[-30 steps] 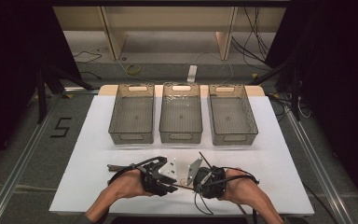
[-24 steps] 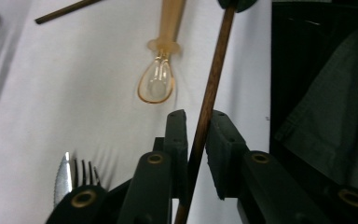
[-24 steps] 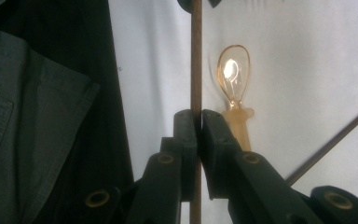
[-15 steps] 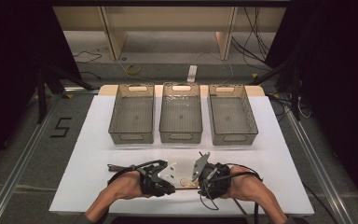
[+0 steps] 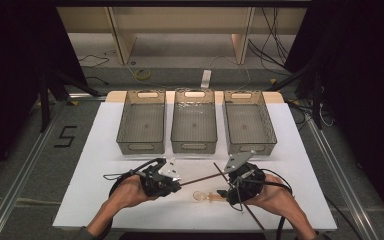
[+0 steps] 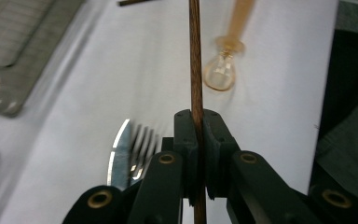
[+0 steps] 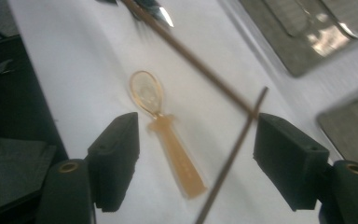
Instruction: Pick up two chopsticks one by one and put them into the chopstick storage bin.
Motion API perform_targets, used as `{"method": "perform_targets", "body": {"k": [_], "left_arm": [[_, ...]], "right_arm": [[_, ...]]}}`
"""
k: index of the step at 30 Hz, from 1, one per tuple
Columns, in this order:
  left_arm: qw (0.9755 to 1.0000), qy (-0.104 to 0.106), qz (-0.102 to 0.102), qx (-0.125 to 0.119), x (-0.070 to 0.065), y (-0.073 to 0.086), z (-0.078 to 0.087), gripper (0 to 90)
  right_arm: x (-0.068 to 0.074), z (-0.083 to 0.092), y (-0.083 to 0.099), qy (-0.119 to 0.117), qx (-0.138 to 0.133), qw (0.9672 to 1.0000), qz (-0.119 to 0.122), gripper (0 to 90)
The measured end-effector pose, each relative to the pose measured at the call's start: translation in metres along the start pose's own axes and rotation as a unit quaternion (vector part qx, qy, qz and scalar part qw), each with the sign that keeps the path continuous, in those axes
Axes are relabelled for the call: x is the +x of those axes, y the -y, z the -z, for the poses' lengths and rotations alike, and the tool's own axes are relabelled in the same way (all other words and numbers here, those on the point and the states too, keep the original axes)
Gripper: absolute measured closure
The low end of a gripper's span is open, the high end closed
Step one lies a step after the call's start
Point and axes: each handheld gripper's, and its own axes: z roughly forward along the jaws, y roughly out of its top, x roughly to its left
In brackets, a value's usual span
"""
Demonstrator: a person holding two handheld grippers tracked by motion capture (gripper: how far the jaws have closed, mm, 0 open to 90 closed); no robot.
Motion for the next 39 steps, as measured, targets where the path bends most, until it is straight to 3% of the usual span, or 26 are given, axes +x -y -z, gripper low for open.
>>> {"method": "perform_targets", "body": {"k": [4, 8, 12, 15, 19, 27, 39], "left_arm": [[0.9981, -0.025, 0.047, -0.031, 0.009, 0.002, 0.009, 85.0], [0.9946, -0.051, 0.077, -0.047, 0.016, 0.004, 0.019, 85.0], [0.9906, -0.068, 0.101, -0.062, 0.023, 0.006, 0.026, 85.0], [0.9887, -0.08, 0.109, -0.065, 0.029, 0.008, 0.029, 85.0], [0.9843, -0.095, 0.131, -0.07, 0.043, 0.012, 0.035, 85.0], [0.972, -0.131, 0.174, -0.088, 0.068, 0.018, 0.05, 85.1], [0.9476, -0.184, 0.236, -0.113, 0.113, 0.025, 0.06, 85.1]], "right_arm": [[-0.005, 0.0, 0.014, 0.011, -0.006, 0.9993, -0.036, 30.1], [-0.009, -0.006, 0.028, 0.024, 0.003, 0.9977, -0.063, 29.0], [-0.013, -0.012, 0.041, 0.028, 0.021, 0.9965, -0.076, 28.7], [-0.013, -0.016, 0.047, 0.028, 0.039, 0.9958, -0.077, 28.7], [-0.009, -0.018, 0.052, 0.036, 0.065, 0.9946, -0.073, 28.7], [-0.009, -0.024, 0.06, 0.028, 0.09, 0.9918, -0.086, 28.7], [-0.008, -0.025, 0.065, 0.025, 0.097, 0.9907, -0.092, 28.7]]}}
